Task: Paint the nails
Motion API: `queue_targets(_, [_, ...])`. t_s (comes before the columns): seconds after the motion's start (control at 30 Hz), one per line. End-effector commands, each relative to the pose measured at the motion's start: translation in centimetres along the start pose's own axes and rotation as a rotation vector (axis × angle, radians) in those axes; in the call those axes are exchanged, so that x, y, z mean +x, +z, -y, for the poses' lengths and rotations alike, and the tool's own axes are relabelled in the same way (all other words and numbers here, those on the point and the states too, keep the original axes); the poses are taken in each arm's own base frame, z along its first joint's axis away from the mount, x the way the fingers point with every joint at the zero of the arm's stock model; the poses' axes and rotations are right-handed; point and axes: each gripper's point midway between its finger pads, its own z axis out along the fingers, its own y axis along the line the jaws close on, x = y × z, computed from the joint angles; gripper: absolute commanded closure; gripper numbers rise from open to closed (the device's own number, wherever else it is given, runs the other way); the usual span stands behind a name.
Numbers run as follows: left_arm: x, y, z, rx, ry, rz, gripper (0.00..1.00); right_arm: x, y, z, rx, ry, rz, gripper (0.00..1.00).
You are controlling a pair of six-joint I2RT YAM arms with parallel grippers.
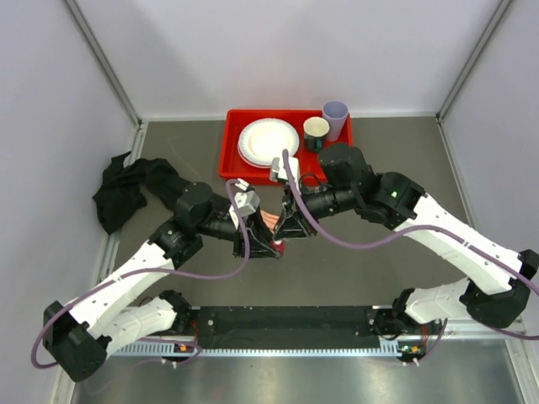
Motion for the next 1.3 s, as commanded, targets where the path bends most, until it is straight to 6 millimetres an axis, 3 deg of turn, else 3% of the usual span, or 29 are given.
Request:
queue_targets(0.0, [-2.8, -0.6, -1.9, -0.16, 0.144, 0.056, 1.0, -1.7, -0.8, 1.1, 0.078, -0.017, 0.054, 1.0])
queue_targets(0.03, [-3.3, -1.3, -4.2, -0.309, 0.153, 0.072, 1.0, -1.7, -0.8, 1.5, 0.117, 0.035, 0.057, 1.0])
queue_targets(0.1, [-3.2, -2.8, -6.9, -0.492, 0.161, 0.073, 1.0, -1.6, -0.7, 3.8, 0.264, 0.113, 0.083, 1.0])
queue_targets(0.13, [-3.3, -3.7, -8.2, -0.583, 0.16, 0.074, 1.0, -2.0, -0.3, 2.5, 0.285, 0.148, 0.116, 1.0])
queue_targets(0.17, [-3.4, -5.8, -10.6, -0.774, 0.145, 0.079, 1.0, -2.9, -1.2, 5.5, 0.56, 0.158, 0.199, 1.0])
queue_targets(0.27, [-3.6, -9.2, -12.9, -0.996, 0.137, 0.086, 1.0, -1.5, -2.8, 7.2, 0.956, 0.383, 0.36, 1.0])
queue_targets(0.33, [-3.7, -9.4, -12.9, -1.001, 0.139, 0.091, 1.0, -1.0, -1.1, 7.5, 1.003, 0.428, 0.389, 1.0])
queue_targets(0.5, [-3.7, -7.4, -11.1, -0.848, 0.165, 0.11, 1.0, -2.7, 0.1, 6.9, 0.955, 0.363, 0.369, 1.0])
queue_targets(0.57, [-3.6, -6.9, -10.6, -0.807, 0.17, 0.104, 1.0, -3.3, -0.4, 6.0, 0.885, 0.305, 0.352, 0.76])
queue_targets(0.63, [-3.8, -5.9, -9.5, -0.724, 0.179, 0.1, 1.0, -3.9, 0.0, 4.9, 0.737, 0.245, 0.32, 0.59])
queue_targets(0.8, [-3.7, -3.9, -6.7, -0.53, 0.194, 0.098, 1.0, -4.4, -2.4, 3.0, 0.539, 0.129, 0.283, 0.39])
queue_targets(0.9, [-3.2, -2.9, -5.2, -0.425, 0.178, 0.091, 1.0, -3.8, -2.7, 0.4, 0.348, 0.039, 0.226, 0.37])
queue_targets(1.03, [-2.8, -1.0, -1.3, -0.136, 0.159, 0.079, 1.0, -2.9, -3.1, -2.3, 0.125, -0.037, 0.153, 0.37])
queue_targets(1.17, [-2.5, -0.4, 1.0, 0.045, 0.093, 0.054, 1.0, -2.9, -3.5, -2.1, 0.061, -0.04, 0.14, 0.37])
queue_targets(1.27, [-2.4, -0.4, 1.1, 0.059, 0.08, 0.047, 1.0, -3.4, -3.4, -1.4, 0.041, -0.033, 0.149, 0.38])
